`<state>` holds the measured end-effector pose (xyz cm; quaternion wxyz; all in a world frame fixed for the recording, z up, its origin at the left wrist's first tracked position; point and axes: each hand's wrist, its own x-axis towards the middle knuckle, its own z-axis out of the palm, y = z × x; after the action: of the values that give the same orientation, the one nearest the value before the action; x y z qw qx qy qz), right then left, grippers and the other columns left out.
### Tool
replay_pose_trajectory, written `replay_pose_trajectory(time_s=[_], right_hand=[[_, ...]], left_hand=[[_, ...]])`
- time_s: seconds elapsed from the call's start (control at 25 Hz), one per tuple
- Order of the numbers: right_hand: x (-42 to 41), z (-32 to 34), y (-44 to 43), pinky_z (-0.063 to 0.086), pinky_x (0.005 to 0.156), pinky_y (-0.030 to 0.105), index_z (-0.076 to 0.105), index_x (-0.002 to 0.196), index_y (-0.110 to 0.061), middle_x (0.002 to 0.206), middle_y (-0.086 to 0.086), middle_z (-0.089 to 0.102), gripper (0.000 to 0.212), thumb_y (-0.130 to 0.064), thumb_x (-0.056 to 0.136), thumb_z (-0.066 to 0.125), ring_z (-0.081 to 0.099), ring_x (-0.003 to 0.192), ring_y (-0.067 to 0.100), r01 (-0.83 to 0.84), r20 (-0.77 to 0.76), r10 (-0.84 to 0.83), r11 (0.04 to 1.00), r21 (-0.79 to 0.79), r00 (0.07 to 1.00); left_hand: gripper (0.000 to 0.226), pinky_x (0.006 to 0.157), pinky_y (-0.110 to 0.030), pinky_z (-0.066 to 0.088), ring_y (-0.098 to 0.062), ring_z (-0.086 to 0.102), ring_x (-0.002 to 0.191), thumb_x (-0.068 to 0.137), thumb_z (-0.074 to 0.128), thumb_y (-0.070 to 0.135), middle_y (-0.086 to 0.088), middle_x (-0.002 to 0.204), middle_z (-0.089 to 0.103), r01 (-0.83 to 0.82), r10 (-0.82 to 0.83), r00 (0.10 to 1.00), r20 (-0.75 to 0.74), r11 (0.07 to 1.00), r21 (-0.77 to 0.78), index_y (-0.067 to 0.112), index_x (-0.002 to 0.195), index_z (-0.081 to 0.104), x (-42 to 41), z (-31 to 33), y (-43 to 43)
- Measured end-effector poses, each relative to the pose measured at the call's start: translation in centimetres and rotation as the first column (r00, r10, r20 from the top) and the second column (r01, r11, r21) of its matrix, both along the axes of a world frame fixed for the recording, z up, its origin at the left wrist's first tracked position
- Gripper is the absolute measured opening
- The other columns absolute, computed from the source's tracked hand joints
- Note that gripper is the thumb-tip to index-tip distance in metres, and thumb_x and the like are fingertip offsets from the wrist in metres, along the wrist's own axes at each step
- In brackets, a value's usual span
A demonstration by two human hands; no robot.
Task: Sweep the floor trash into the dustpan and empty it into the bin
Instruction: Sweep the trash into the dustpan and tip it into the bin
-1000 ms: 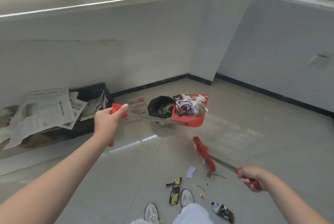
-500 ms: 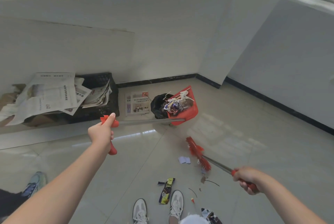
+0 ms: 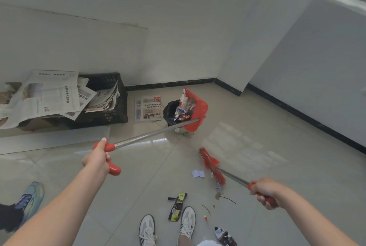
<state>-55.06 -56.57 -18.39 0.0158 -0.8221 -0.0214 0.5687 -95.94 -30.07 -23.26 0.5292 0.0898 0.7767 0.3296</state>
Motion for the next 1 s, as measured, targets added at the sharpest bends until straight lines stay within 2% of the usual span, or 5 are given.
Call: replay_pose_trajectory(time_s=[0.64, 0.76, 0.88, 0.96, 1.0], right_hand=[[-0.4, 2.4, 7.1, 0.030, 0.034, 0.010, 0.056, 0.106, -0.025, 0.048, 0.002, 0.039, 0.030, -0.002, 0.087, 0.051, 0.033, 0.027, 0.007, 0.139, 0.003, -0.145, 0.958, 0.250, 0.989], [-0.7, 1.8, 7.4, 0.030, 0.034, 0.010, 0.056, 0.105, -0.026, 0.047, 0.001, 0.040, 0.031, -0.002, 0.088, 0.050, 0.033, 0.027, 0.007, 0.168, -0.011, -0.171, 0.952, 0.257, 0.985], [-0.4, 1.0, 6.6, 0.030, 0.034, 0.011, 0.056, 0.110, -0.026, 0.044, 0.000, 0.041, 0.033, -0.002, 0.088, 0.050, 0.034, 0.027, 0.007, 0.216, -0.025, -0.216, 0.945, 0.245, 0.976], [0.0, 0.7, 6.0, 0.030, 0.034, 0.010, 0.057, 0.107, -0.024, 0.044, 0.000, 0.041, 0.030, -0.002, 0.088, 0.051, 0.034, 0.026, 0.007, 0.239, -0.026, -0.239, 0.944, 0.228, 0.971], [0.1, 0.7, 5.7, 0.029, 0.034, 0.009, 0.058, 0.104, -0.023, 0.043, 0.000, 0.041, 0.027, -0.002, 0.088, 0.051, 0.034, 0.026, 0.007, 0.241, -0.025, -0.241, 0.945, 0.220, 0.970]], left_hand=[[0.037, 0.032, -0.003, 0.027, -0.004, 0.022, 0.015, 0.096, 0.055, 0.038, 0.006, 0.023, 0.030, -0.098, 0.194, 0.951, 0.242, 0.928, -0.360, 0.020, 0.066, 0.041, -2.0, -6.2, -5.4], [0.037, 0.025, -0.008, 0.029, -0.003, 0.031, 0.015, 0.098, 0.052, 0.036, 0.001, 0.058, 0.066, -0.042, 0.176, 0.947, 0.267, 0.895, -0.444, 0.011, 0.071, 0.049, -0.7, -5.6, -7.8], [0.038, 0.026, -0.011, 0.033, -0.002, 0.035, 0.016, 0.099, 0.048, 0.034, -0.003, 0.123, 0.061, -0.035, 0.185, 0.943, 0.275, 0.880, -0.473, 0.006, 0.073, 0.048, 1.3, -4.4, -9.9], [0.037, 0.032, -0.013, 0.037, -0.003, 0.033, 0.015, 0.098, 0.050, 0.035, -0.007, 0.116, 0.067, -0.059, 0.210, 0.932, 0.296, 0.893, -0.446, 0.003, 0.080, 0.053, 1.7, -4.9, -10.9], [0.038, 0.031, -0.010, 0.035, -0.004, 0.031, 0.015, 0.098, 0.051, 0.037, -0.009, 0.089, 0.072, -0.071, 0.232, 0.918, 0.320, 0.894, -0.443, 0.001, 0.091, 0.058, 1.7, -5.2, -11.1]])
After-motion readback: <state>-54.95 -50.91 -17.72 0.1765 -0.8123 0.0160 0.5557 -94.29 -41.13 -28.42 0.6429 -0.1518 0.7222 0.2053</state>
